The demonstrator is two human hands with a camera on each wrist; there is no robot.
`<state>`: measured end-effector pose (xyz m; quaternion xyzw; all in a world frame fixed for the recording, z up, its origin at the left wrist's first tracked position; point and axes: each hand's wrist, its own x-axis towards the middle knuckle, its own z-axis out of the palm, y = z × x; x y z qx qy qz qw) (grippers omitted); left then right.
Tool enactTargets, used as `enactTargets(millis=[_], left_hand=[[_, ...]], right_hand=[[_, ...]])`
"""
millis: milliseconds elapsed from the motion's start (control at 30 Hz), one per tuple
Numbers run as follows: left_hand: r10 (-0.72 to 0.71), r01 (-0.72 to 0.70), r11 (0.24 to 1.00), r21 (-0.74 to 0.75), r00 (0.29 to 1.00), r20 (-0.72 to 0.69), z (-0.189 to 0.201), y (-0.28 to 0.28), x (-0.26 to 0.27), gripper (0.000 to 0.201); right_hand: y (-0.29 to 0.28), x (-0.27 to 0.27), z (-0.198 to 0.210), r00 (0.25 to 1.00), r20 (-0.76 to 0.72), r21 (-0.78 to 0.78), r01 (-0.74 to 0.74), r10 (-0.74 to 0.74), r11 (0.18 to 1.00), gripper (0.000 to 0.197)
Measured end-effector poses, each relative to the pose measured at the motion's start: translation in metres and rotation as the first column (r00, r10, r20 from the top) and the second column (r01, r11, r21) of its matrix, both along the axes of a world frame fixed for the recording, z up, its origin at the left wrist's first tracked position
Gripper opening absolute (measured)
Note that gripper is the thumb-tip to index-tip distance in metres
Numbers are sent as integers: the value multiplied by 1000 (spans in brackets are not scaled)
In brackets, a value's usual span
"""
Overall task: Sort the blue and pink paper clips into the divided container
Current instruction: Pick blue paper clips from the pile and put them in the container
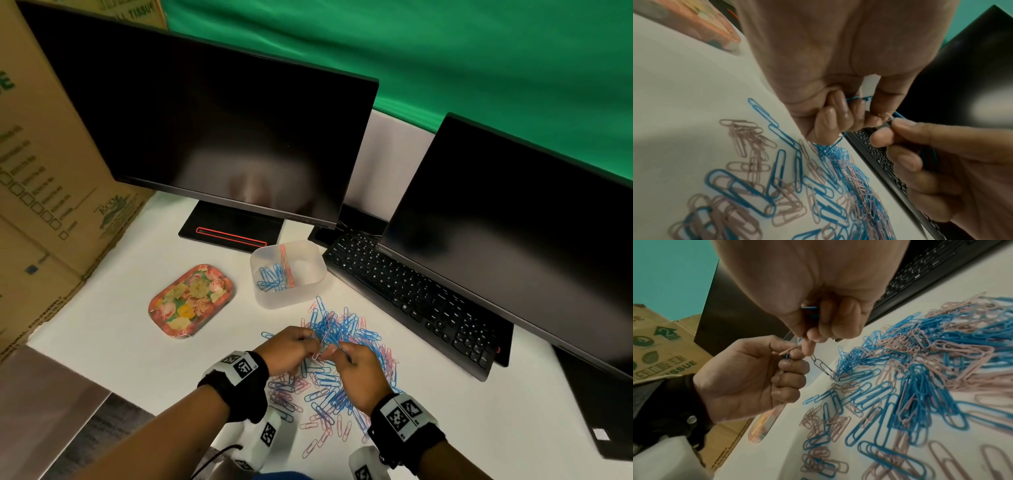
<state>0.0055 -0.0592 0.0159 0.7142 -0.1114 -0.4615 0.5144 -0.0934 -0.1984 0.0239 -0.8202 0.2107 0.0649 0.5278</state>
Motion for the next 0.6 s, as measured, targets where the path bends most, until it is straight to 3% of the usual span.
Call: enactTargets(millis=[133,333,433,600], left_hand=[[-12,11,1000,5,999,41,3,2,1,18],[-11,0,999,47,970,244,-6,12,4,17],[35,-25,999,-43,967,251,-3,10,0,35],[93,-39,985,-169,943,319,6,1,-3,35]], right_hand=[[-2,1,5,1000,0,80,30,-30,996,33],[-13,4,8,997,-63,148,-35,45,988,39],[-17,9,17,995,-68,190,-58,72,980,40],[-19,19,32,998,-55,281,-22,39,959,40]])
